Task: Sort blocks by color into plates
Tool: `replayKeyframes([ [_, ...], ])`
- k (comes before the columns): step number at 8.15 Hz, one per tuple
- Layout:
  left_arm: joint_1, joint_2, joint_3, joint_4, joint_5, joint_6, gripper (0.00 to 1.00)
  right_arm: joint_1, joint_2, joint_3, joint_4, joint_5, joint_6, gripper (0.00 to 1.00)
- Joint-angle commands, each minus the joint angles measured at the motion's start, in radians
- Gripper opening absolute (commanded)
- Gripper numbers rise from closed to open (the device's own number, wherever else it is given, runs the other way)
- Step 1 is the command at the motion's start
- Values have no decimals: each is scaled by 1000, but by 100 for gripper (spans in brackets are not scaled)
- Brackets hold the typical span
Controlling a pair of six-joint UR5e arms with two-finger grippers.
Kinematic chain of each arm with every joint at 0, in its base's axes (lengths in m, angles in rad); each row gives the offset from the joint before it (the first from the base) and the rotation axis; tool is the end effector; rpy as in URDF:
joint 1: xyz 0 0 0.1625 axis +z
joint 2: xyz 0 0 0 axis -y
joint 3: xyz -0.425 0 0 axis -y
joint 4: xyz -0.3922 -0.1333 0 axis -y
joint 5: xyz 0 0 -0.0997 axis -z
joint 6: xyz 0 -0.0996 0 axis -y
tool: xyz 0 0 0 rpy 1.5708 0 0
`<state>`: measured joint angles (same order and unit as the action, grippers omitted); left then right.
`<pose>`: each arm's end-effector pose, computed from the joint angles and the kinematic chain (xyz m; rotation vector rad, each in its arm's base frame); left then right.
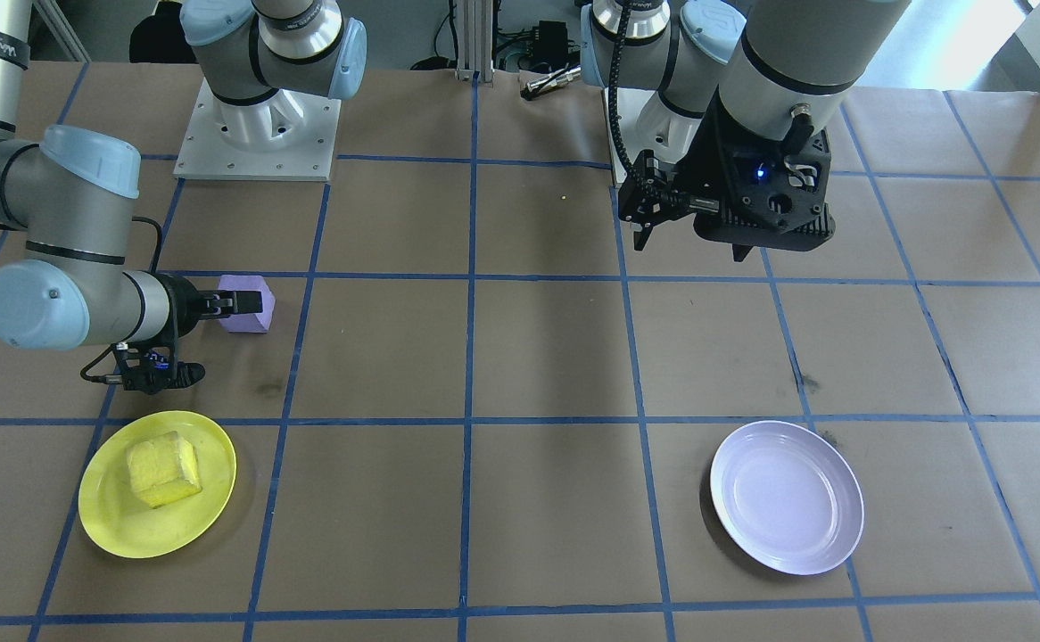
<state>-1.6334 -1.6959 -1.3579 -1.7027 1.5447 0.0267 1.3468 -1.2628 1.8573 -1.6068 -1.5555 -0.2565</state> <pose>-0.1693 -0.5294 0.5147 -0.1382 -3.1125 -0.0694 0.0236 -0.5033 0.2105 -0.0406 2.8872 0.7989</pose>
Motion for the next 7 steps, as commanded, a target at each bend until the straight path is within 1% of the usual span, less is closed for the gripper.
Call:
replayKeyframes([
  [1,1,-1,-1,0,-8,13,100,0,11,71,-2,-3,3,100],
  [2,1,-2,-1,-2,-8,13,100,0,13,80,-2,-5,5,100],
  [3,1,-1,-1,-2,-8,13,100,0,11,85,-7,-3,6,83],
  [4,1,-2,-1,-2,-8,13,100,0,8,83,-11,-1,32,34],
  [5,1,-1,-1,-2,-5,15,100,0,8,83,-18,3,96,2],
  [6,3,1,-1,-2,-5,15,100,0,3,82,-19,9,108,0],
  [7,3,1,-1,-2,-6,15,100,-3,-4,66,-21,9,115,0],
])
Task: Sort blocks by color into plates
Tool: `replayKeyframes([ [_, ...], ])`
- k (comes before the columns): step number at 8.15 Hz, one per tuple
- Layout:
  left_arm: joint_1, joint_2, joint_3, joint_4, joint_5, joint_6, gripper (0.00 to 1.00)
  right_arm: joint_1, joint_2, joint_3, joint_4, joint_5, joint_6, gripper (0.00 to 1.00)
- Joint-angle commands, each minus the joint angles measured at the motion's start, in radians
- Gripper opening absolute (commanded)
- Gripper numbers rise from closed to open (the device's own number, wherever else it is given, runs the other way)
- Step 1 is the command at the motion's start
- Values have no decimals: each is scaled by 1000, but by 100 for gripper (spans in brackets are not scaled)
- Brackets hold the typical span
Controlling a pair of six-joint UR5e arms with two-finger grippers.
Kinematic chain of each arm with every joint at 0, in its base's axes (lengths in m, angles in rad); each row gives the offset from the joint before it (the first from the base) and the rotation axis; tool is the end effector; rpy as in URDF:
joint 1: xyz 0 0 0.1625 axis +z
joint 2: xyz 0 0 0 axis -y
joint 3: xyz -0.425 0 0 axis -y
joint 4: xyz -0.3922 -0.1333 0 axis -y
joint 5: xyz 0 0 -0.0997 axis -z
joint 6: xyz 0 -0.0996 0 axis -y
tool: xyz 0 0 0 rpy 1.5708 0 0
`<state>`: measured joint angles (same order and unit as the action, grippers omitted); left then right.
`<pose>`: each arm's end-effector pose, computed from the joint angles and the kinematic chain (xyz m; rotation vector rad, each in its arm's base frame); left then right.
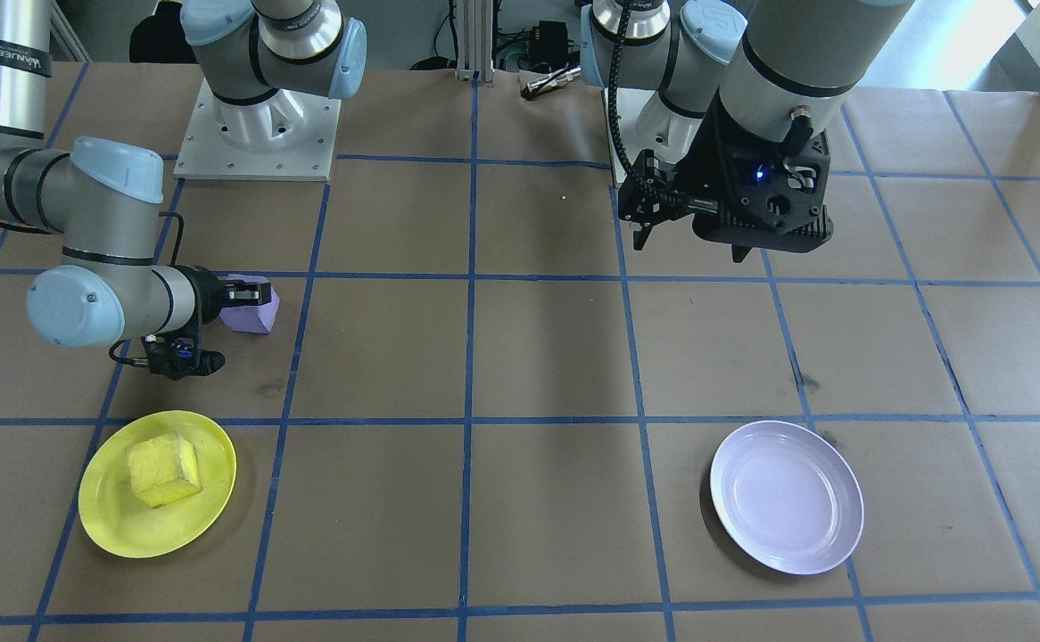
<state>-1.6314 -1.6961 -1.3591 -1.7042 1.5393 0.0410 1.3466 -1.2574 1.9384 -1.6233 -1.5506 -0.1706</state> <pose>-0.1688 -0.5295 0.5139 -0.1568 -3.1057 -0.0736 0.0301 -0.4765 0.1807 0.0861 2.8600 0.9062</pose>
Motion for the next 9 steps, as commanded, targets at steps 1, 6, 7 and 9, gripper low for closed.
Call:
replayKeyframes([
  [1,1,4,0,0,2,-1,100,-3,-22,-27,-3,4,54,0],
  [6,38,7,0,-2,-2,0,100,110,-112,-175,92,198,173,0],
  [7,38,6,0,-2,-2,0,100,193,-109,-232,92,222,274,0],
  [9,38,6,0,0,-4,0,100,340,-87,-297,54,331,470,0],
])
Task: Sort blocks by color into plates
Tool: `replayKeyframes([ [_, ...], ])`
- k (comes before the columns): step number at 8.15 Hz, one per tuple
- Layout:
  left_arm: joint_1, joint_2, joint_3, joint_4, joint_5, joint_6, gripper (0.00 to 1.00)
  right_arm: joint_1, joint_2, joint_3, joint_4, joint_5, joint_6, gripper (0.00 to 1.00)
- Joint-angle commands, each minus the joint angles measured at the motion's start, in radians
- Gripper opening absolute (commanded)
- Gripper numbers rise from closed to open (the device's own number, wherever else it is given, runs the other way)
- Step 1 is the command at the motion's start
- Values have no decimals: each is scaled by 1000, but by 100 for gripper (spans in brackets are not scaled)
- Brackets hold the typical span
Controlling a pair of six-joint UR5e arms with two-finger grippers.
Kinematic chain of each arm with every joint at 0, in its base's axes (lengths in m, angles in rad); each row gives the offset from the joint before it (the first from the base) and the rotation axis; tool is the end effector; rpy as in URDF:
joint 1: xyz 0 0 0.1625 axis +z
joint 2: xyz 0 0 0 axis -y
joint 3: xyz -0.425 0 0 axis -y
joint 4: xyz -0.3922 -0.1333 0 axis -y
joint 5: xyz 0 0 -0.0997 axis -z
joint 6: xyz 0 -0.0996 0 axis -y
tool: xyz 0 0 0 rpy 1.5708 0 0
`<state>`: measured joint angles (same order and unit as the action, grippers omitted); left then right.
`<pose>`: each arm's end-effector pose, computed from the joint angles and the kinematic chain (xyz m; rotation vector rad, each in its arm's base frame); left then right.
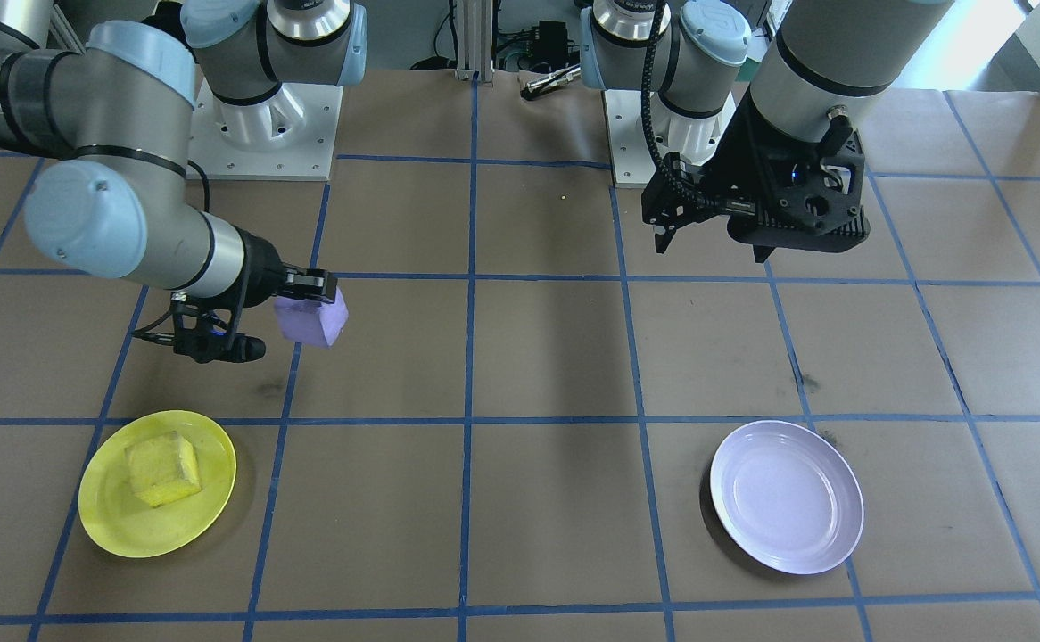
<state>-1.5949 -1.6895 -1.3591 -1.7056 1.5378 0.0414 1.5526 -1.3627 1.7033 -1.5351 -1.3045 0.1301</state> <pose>-0.1495 -0.5328 0.5173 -0.1007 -3.1059 -0.0645 0.1501 -0.5177 0.3213 0.2832 2.8322 0.5622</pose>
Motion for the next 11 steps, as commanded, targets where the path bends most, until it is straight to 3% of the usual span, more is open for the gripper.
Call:
replayKeyframes([
  [1,1,-1,0,1,-4,0,100,194,39,-76,-90,106,262,0],
  [3,1,8,2,1,-4,0,100,286,103,-82,-236,143,418,0],
  [7,0,10,2,1,-4,0,100,435,266,-83,-506,143,531,0],
  [8,1,11,2,1,-4,0,100,454,292,-83,-532,143,543,15],
  [10,0,14,2,1,-4,0,100,474,292,-85,-539,143,601,91],
  [11,1,16,5,1,-4,-2,100,474,289,-85,-534,143,611,100],
])
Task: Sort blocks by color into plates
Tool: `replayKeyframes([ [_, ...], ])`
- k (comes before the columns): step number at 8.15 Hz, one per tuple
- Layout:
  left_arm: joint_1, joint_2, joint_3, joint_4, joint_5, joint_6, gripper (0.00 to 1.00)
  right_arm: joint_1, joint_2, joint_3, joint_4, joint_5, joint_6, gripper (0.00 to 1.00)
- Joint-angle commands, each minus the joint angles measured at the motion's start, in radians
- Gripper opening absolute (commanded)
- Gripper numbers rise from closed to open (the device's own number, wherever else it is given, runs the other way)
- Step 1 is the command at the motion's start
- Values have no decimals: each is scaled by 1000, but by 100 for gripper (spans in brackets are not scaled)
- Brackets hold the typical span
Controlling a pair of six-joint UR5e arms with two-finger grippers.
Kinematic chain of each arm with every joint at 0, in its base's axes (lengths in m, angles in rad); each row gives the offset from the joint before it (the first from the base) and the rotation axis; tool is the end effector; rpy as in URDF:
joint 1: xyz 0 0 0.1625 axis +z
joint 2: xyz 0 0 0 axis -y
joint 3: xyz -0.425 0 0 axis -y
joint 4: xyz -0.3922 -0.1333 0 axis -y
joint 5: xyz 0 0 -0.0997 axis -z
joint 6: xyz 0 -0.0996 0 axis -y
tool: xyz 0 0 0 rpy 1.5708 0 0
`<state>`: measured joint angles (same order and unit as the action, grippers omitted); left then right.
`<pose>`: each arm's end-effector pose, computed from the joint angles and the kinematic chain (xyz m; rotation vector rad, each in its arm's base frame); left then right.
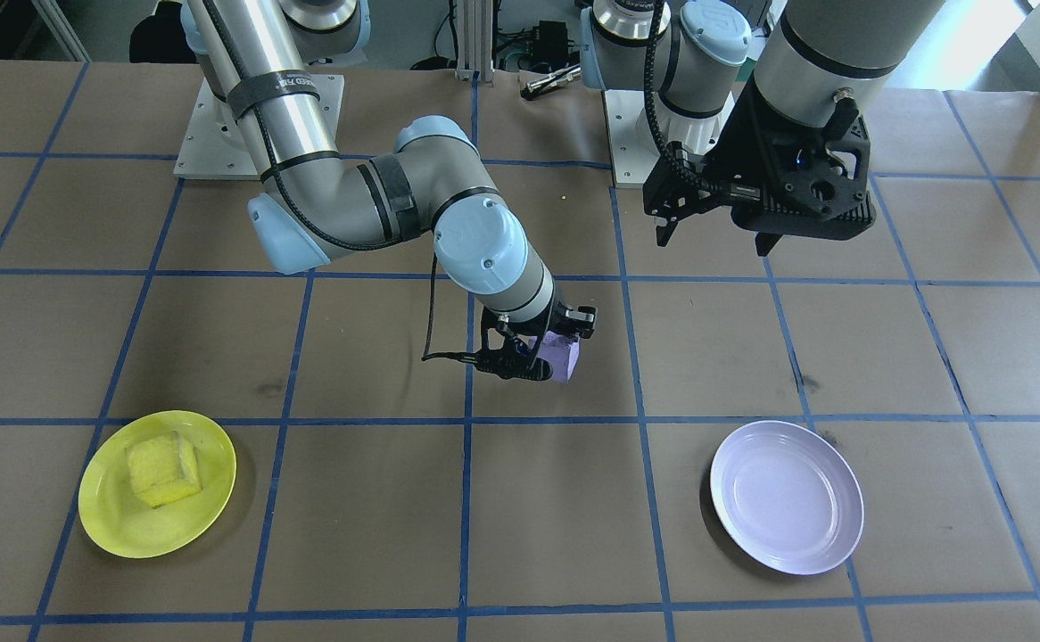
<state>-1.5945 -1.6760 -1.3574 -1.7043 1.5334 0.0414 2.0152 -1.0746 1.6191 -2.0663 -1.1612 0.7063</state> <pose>-0.1496 -0.5283 0.5255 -0.1003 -3.1021 -0.0388 0.4283 -0.4971 0.2370 0.3798 2.7745 0.3741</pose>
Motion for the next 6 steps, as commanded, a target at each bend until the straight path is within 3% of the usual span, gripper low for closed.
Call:
replayKeyframes([
  [1,2,12,6,0,1,0,100,8,-8,-2,3,-3,35,100],
  [3,13,21,1,0,1,0,100,-44,-79,-5,8,-15,29,100],
  [5,13,19,1,0,1,0,100,-152,-140,-7,92,-21,-111,100],
  [6,11,18,1,0,1,-1,100,-214,-166,-7,133,-96,-240,100],
])
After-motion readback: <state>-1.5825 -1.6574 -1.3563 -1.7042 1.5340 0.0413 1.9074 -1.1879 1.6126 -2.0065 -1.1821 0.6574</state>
